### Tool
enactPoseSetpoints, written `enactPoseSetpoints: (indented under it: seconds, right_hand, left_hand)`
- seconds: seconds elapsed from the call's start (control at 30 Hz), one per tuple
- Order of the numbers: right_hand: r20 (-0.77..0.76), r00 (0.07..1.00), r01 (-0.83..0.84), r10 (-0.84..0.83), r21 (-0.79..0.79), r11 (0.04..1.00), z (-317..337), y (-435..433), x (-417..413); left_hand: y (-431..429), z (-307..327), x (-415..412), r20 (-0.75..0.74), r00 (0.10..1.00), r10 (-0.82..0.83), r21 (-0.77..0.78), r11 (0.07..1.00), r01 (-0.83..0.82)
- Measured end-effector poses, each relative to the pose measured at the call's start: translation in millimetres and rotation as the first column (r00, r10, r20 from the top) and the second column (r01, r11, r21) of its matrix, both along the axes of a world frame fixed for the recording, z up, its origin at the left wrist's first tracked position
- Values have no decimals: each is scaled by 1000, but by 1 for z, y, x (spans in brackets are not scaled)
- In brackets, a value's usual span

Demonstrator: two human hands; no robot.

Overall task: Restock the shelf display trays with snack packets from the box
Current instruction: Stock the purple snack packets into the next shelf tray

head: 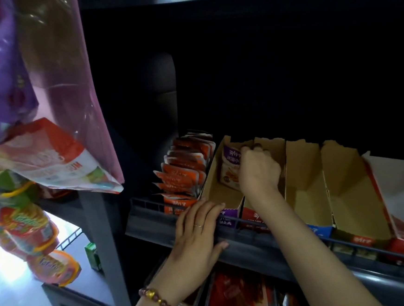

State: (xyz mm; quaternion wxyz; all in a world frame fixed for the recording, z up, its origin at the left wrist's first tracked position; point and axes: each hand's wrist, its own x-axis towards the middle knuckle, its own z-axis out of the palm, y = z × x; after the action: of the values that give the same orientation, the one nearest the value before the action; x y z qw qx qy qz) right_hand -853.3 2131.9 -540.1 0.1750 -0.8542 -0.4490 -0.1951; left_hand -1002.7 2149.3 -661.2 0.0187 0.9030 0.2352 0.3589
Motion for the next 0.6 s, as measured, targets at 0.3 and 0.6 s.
enactPoseSetpoints:
  seconds: [0.3,0.6]
  right_hand:
    - [17,998,-66,64,215,974,-6,7,3]
    - [-28,999,-11,20,285,958,-12,7,11]
  left_hand:
    - [1,9,-9,-94,995,-45,-98,995,35]
    - [2,14,-12,-110,992,-65,-108,993,53]
